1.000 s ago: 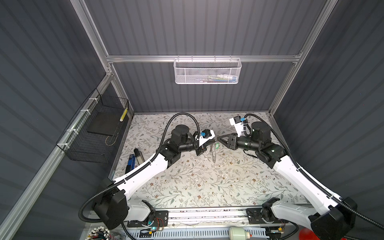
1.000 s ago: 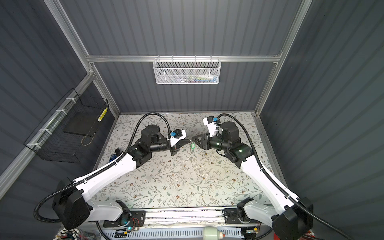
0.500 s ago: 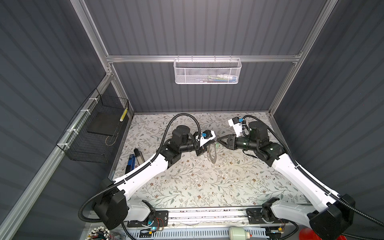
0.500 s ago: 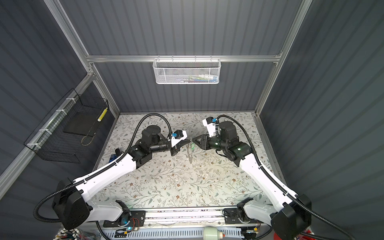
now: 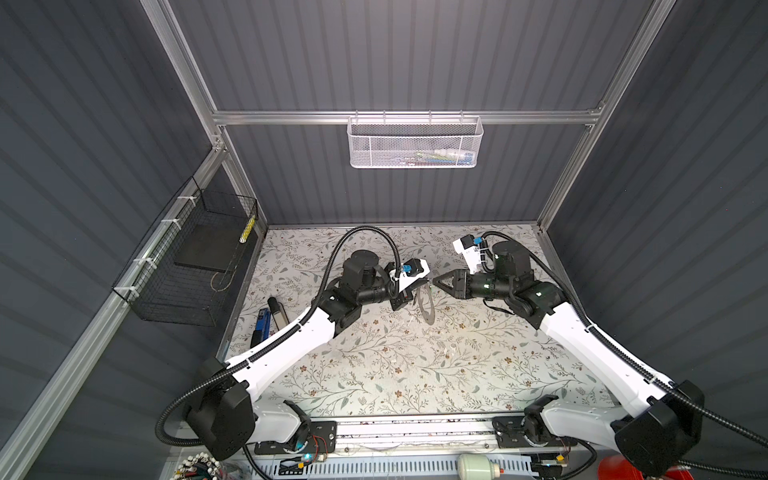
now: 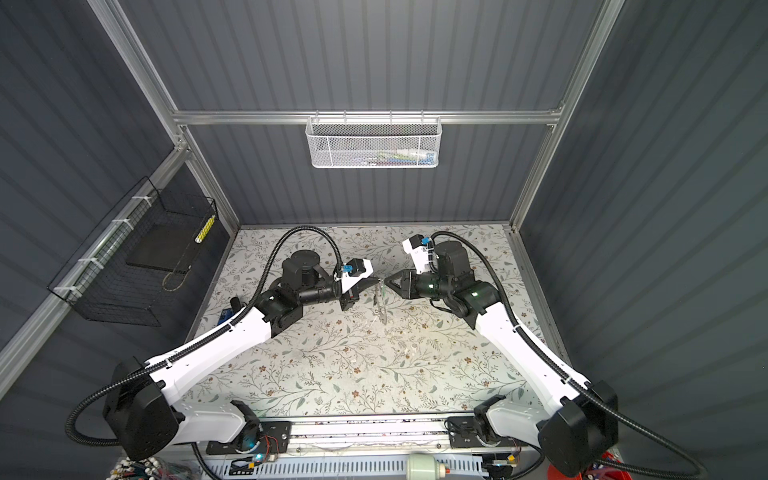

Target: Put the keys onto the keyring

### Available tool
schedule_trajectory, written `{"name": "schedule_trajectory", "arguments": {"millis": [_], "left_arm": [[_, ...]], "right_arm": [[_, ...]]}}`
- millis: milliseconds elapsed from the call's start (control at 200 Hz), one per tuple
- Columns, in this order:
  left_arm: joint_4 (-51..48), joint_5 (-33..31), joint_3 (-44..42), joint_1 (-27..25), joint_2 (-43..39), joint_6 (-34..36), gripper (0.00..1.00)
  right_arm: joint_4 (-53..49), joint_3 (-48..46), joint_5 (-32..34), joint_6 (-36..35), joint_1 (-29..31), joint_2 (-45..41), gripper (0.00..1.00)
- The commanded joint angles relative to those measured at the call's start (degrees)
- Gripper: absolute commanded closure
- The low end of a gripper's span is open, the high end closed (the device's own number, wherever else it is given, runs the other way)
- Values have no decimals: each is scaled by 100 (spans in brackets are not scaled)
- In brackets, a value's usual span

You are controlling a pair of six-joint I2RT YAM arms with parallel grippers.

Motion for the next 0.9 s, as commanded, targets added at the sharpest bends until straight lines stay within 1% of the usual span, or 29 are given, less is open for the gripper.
{"name": "schedule_trajectory", "arguments": {"millis": [0, 180, 330, 460, 605, 800, 895], "left_arm": [[81, 37, 176, -39, -170, 109, 100], [134, 6, 127, -30, -208, 85, 100], [509, -46, -32, -29, -287, -61, 100], [731, 30, -120, -15, -349, -145, 100], [1176, 263, -319, 55, -415, -344, 100], [2215, 630, -619, 195, -333, -909, 100], [2588, 776, -679, 206, -236, -1091, 100]], "right_arm": [[-76, 176, -28, 5, 17, 12, 89], [22, 141, -138, 77, 19, -16, 100], [40, 132, -306, 171, -20, 51, 100], [25, 116, -407, 216, -60, 106, 100], [144, 47, -678, 330, -182, 169, 100], [498, -53, -1145, 521, -260, 307, 100], [556, -36, -1264, 535, -267, 376, 100]]}}
